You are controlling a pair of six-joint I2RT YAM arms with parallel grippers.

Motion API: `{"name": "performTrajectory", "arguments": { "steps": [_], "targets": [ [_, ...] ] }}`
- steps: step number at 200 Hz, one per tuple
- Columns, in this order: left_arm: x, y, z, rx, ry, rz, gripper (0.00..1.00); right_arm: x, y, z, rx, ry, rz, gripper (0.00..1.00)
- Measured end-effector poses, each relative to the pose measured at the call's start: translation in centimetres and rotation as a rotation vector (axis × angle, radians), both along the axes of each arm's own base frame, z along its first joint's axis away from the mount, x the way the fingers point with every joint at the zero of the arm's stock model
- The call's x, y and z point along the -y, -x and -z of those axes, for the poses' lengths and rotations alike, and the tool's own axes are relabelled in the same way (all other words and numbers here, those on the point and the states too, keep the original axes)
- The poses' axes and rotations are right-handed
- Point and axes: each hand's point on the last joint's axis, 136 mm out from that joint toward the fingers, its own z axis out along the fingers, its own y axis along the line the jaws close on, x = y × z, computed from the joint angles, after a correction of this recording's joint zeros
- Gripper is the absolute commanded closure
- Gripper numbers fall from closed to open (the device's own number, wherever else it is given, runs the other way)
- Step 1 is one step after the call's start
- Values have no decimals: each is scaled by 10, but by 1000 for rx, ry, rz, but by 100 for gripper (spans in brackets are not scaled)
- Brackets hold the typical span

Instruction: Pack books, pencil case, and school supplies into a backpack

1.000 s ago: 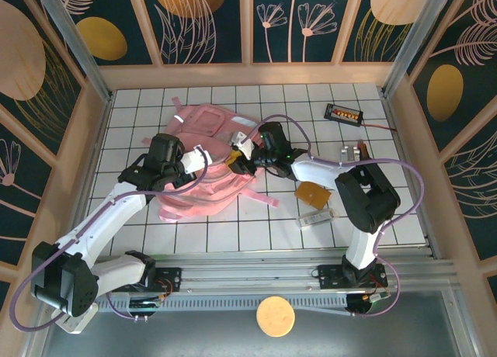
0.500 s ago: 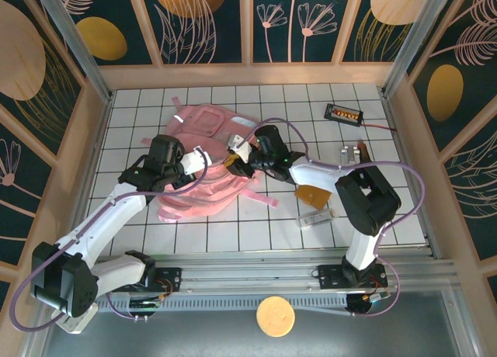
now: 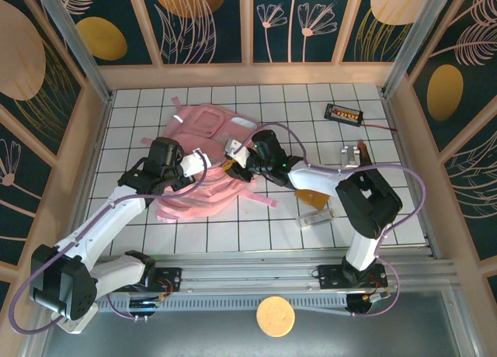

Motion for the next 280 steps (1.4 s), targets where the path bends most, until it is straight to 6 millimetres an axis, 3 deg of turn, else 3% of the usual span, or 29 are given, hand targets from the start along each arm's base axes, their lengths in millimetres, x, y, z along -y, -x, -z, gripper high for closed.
{"name": "performTrajectory", "arguments": {
  "steps": [89, 143, 174, 233, 280],
  "targets": [
    [0, 0, 0, 2, 1, 0, 100, -2, 14, -2, 17, 2, -19, 80],
    [0, -1, -1, 5, 1, -2, 100, -4, 15, -5, 14, -14, -26, 100],
    [0, -1, -1, 5, 4, -5, 100, -4, 16, -4, -2, -16, -19, 100],
    [4, -6, -9, -21, 74, -74, 100, -11, 30, -25, -268, -15, -13, 100],
    [30, 10, 1, -67, 80, -60, 100, -2, 51, -16, -518, 19, 31, 100]
  ]
}}
